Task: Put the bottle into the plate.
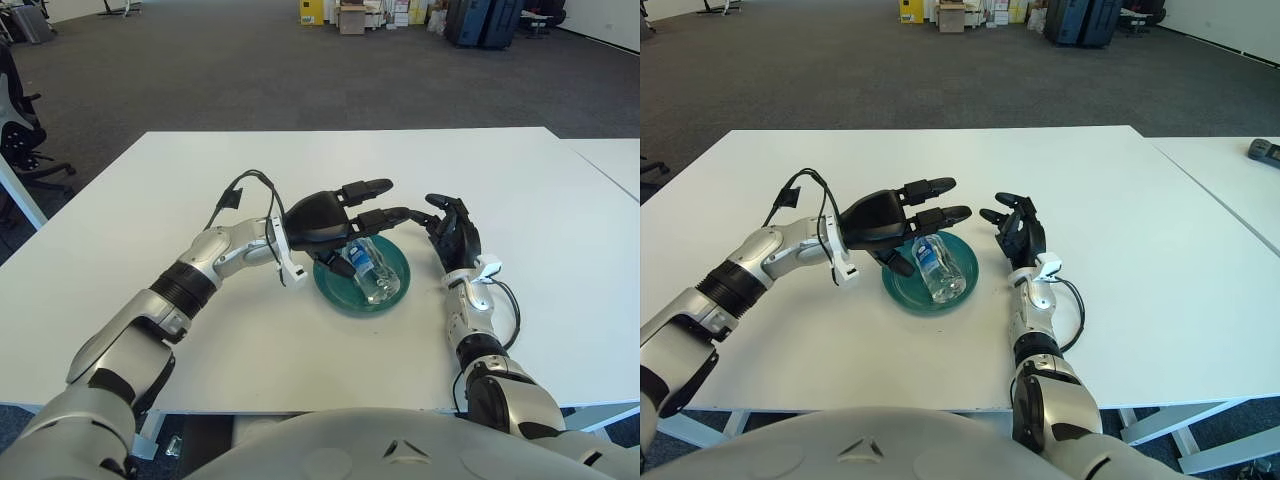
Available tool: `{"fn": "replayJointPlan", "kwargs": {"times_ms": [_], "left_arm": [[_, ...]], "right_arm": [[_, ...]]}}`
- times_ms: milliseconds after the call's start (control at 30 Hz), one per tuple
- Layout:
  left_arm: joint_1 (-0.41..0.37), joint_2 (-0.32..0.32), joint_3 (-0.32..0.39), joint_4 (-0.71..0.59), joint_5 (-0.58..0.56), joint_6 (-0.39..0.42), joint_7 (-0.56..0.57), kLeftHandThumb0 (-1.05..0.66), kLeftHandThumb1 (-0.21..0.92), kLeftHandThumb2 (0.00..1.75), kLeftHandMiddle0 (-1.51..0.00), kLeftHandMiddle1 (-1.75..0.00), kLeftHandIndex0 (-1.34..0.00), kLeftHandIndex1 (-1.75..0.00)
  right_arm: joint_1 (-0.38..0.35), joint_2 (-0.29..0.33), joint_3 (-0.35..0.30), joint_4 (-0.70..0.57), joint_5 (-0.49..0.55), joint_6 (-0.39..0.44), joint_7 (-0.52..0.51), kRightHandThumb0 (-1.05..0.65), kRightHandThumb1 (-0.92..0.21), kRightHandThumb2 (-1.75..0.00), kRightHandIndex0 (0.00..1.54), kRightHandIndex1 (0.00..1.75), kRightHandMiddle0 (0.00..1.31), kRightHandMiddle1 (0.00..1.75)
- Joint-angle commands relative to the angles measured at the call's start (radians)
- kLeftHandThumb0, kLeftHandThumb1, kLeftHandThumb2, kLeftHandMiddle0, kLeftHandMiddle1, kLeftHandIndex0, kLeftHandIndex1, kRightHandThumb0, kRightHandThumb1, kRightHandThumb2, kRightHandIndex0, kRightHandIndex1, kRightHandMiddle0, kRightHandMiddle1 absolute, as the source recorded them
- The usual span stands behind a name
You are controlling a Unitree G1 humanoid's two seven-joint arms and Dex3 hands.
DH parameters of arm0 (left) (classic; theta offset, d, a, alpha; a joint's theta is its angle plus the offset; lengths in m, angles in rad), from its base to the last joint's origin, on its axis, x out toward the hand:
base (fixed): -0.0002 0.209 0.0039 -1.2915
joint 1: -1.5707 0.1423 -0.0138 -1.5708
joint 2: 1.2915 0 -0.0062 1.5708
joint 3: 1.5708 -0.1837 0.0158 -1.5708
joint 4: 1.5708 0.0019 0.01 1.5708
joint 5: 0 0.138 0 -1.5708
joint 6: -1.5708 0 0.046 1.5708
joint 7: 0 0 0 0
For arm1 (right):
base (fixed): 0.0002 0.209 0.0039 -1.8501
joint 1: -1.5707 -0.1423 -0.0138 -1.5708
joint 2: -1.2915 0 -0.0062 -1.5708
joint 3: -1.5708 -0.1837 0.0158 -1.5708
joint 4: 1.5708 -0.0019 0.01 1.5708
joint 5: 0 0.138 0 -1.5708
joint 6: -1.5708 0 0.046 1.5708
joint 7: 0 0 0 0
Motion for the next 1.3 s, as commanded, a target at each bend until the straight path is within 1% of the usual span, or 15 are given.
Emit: {"fn": "replayJointPlan", "kwargs": {"times_ms": [0, 67, 100, 133, 200, 333, 400, 433, 500, 567, 633, 733, 867, 967, 1267], "left_arm": [[0.003, -0.017, 0.035, 0.019, -0.015, -0.001, 0.039, -1.05, 0.92, 0.92, 0.0, 0.0, -0.02, -0.05], [0.001, -0.028, 0.044, 0.037, -0.039, -0.009, 0.041, -1.05, 0.92, 0.92, 0.0, 0.0, -0.03, -0.05], [0.001, -0.033, 0.048, 0.046, -0.05, -0.013, 0.04, -1.05, 0.92, 0.92, -0.01, 0.0, -0.02, -0.11], [-0.02, -0.054, 0.065, 0.107, -0.113, -0.031, 0.032, -1.05, 0.92, 0.92, -0.02, 0.0, -0.02, -0.13], [-0.04, -0.083, 0.097, 0.203, -0.226, -0.067, 0.018, -1.02, 0.92, 0.9, -0.2, -0.03, -0.01, -0.37], [-0.035, -0.126, 0.141, 0.29, -0.41, -0.103, -0.05, -0.96, 0.92, 0.85, -0.37, -0.05, 0.0, -0.66], [-0.026, -0.152, 0.162, 0.312, -0.52, -0.105, -0.109, -0.93, 0.92, 0.81, -0.41, -0.06, 0.0, -0.75], [-0.021, -0.186, 0.208, 0.351, -0.671, -0.084, -0.186, -0.92, 0.92, 0.8, -0.42, -0.06, 0.0, -0.78], [-0.02, -0.241, 0.299, 0.42, -0.904, -0.036, -0.319, -0.85, 0.92, 0.76, -0.47, -0.07, -0.03, -0.85], [-0.028, -0.281, 0.385, 0.469, -1.054, 0.022, -0.418, -0.82, 0.92, 0.75, -0.49, -0.07, -0.05, -0.89], [-0.02, -0.335, 0.467, 0.483, -1.174, 0.078, -0.449, -0.77, 0.92, 0.77, -0.5, -0.07, -0.06, -0.91], [-0.01, -0.373, 0.525, 0.509, -1.241, 0.1, -0.467, -0.73, 0.92, 0.82, -0.49, -0.06, -0.07, -0.91], [0.005, -0.394, 0.608, 0.615, -1.293, 0.124, -0.52, -0.72, 0.92, 0.9, -0.46, -0.04, -0.06, -0.9], [0.013, -0.397, 0.63, 0.646, -1.295, 0.125, -0.539, -0.71, 0.92, 0.98, -0.43, -0.02, -0.02, -0.87], [0.056, -0.391, 0.699, 0.786, -1.25, 0.098, -0.598, -0.73, 0.92, 1.05, -0.41, -0.01, 0.0, -0.81]], "right_arm": [[0.065, 0.027, -0.012, 0.056, 0.027, -0.002, 0.014, -0.85, -0.92, -0.92, 0.65, 0.69, 0.31, 1.12], [0.064, 0.026, -0.012, 0.059, 0.026, 0.001, 0.011, -0.86, -0.92, -0.91, 0.64, 0.69, 0.31, 1.13], [0.064, 0.026, -0.011, 0.059, 0.025, 0.002, 0.009, -0.86, -0.92, -0.91, 0.63, 0.7, 0.3, 1.14], [0.064, 0.025, -0.01, 0.06, 0.023, 0.005, 0.004, -0.87, -0.92, -0.91, 0.63, 0.7, 0.3, 1.15], [0.063, 0.023, -0.01, 0.063, 0.021, 0.008, 0.0, -0.87, -0.92, -0.92, 0.64, 0.72, 0.28, 1.15], [0.061, 0.022, -0.01, 0.065, 0.021, 0.005, -0.002, -0.86, -0.92, -0.92, 0.65, 0.74, 0.27, 1.15], [0.061, 0.022, -0.01, 0.065, 0.021, 0.003, -0.003, -0.86, -0.92, -0.93, 0.65, 0.75, 0.27, 1.16], [0.061, 0.021, -0.012, 0.065, 0.022, 0.001, -0.003, -0.86, -0.92, -0.93, 0.65, 0.75, 0.27, 1.16], [0.06, 0.018, -0.014, 0.067, 0.024, 0.0, -0.003, -0.85, -0.92, -0.94, 0.66, 0.76, 0.28, 1.19], [0.058, 0.016, -0.017, 0.069, 0.027, 0.001, -0.002, -0.85, -0.92, -0.95, 0.66, 0.76, 0.28, 1.2], [0.057, 0.013, -0.02, 0.072, 0.031, 0.003, 0.001, -0.84, -0.92, -0.95, 0.66, 0.76, 0.27, 1.2], [0.056, 0.011, -0.022, 0.075, 0.033, 0.003, 0.003, -0.83, -0.92, -0.94, 0.66, 0.75, 0.26, 1.2], [0.055, 0.007, -0.024, 0.082, 0.033, -0.003, 0.001, -0.83, -0.92, -0.94, 0.65, 0.74, 0.25, 1.2], [0.054, 0.006, -0.025, 0.084, 0.032, -0.003, -0.001, -0.83, -0.92, -0.93, 0.63, 0.7, 0.24, 1.16], [0.051, 0.009, -0.031, 0.09, 0.035, 0.0, -0.008, -0.81, -0.92, -0.92, 0.56, 0.5, 0.23, 1.07]]}}
